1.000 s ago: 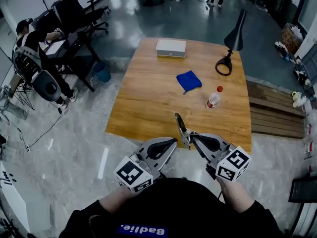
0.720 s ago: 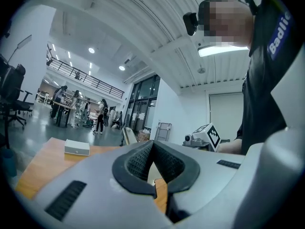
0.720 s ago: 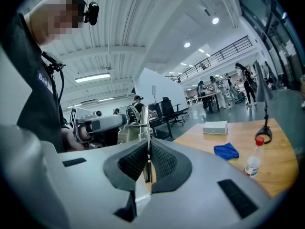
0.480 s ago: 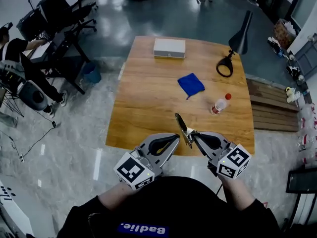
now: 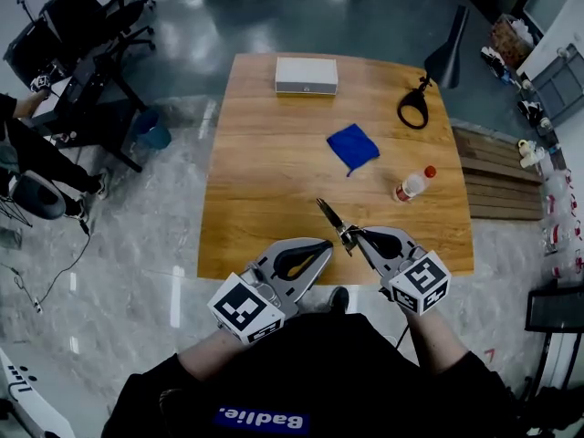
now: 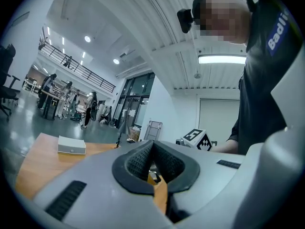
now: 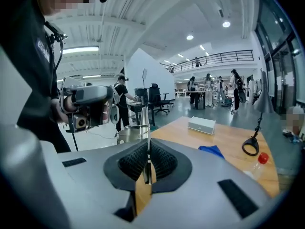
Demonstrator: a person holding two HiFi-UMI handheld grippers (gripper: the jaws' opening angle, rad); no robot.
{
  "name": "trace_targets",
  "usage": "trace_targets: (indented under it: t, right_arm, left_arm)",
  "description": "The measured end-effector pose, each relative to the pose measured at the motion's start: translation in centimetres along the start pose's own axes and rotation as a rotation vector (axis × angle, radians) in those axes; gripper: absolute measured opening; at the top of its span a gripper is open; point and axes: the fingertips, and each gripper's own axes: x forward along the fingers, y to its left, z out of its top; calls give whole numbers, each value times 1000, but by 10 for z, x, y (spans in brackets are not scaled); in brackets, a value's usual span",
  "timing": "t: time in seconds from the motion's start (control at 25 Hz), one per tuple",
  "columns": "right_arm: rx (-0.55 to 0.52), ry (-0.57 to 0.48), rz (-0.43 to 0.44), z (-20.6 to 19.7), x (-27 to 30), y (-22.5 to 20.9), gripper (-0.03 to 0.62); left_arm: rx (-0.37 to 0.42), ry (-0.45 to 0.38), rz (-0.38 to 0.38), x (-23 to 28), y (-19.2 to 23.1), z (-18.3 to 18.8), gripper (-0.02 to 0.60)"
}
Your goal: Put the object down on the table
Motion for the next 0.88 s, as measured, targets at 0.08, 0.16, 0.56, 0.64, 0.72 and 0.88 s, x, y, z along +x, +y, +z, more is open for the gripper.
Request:
trace_targets:
  t: [0.08, 0.16, 0.56, 0.64, 0.72, 0.88]
  right_arm:
    - [-35, 35, -2, -8, 7, -8, 9]
    - [-77, 70, 0, -17, 14, -16, 9]
    - [-412, 309, 1, -93, 54, -62, 9]
    - [-476, 362, 8, -113, 63, -67, 11]
    - [-524, 405, 18, -131, 71, -71, 11]
    - [-625, 475, 37, -160, 86, -78, 11]
  left_arm:
    - [-6, 2, 12, 5, 4, -2, 8]
    - [-10, 4, 28, 11, 7, -2, 8]
    - [-12, 18, 107, 34, 6, -4, 8]
    - [-21, 29, 115, 35, 4, -7, 8]
    - [-34, 31, 119, 37, 1, -8, 8]
    - [-35, 41, 137, 40, 0, -9, 8]
